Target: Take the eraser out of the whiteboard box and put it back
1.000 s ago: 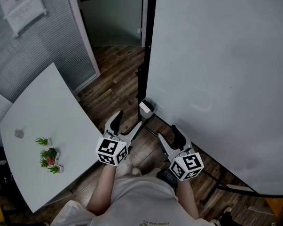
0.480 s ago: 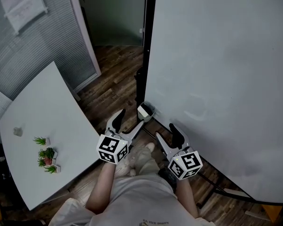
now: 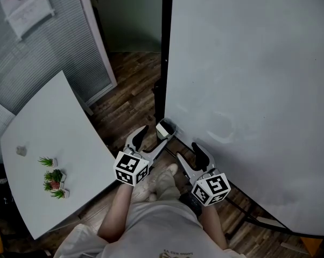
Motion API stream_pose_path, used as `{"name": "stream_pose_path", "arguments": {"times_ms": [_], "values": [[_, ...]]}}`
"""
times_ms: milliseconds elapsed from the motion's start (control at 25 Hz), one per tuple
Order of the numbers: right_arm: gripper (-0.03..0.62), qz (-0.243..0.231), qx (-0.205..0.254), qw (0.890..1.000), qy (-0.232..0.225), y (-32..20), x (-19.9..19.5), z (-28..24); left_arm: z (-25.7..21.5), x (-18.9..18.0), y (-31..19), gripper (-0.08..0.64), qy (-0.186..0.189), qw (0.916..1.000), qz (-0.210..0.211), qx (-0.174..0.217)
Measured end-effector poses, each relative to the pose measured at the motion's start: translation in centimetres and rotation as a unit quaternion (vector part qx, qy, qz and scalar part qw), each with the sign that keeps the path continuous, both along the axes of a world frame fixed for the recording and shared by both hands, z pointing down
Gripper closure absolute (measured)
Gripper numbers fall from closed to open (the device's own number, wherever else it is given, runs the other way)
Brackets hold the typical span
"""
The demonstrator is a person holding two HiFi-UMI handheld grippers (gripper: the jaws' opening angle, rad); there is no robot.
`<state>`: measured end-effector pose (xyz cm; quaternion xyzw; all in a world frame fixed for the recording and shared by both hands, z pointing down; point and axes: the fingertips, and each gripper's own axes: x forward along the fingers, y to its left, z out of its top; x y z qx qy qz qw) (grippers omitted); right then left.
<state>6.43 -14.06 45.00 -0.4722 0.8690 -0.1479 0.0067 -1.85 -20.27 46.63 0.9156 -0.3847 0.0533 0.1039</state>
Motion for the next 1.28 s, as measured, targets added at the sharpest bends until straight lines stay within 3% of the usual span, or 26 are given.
{"name": "stream_pose_path", "arguments": {"times_ms": [680,960,1280], "values": [[0.324,-0.010,-0.021,1.000,-0.007,-2.2,-0.6,1.1,1.3,2.6,-1.6,0.249,-0.037,0.9974,0.061,0.011],[0.324,-0.016,-0.027,0.999,-0.016,-2.9,-0.8,1.5,1.9,2.9,-2.5,0.272,-0.048,0.9969,0.062,0.014],[0.325,-0.022,-0.021,0.999,-0.027,-3.1,-0.9,1.3,1.6,3.5,-2.6,0.296,-0.065,0.9949,0.065,0.042]]}}
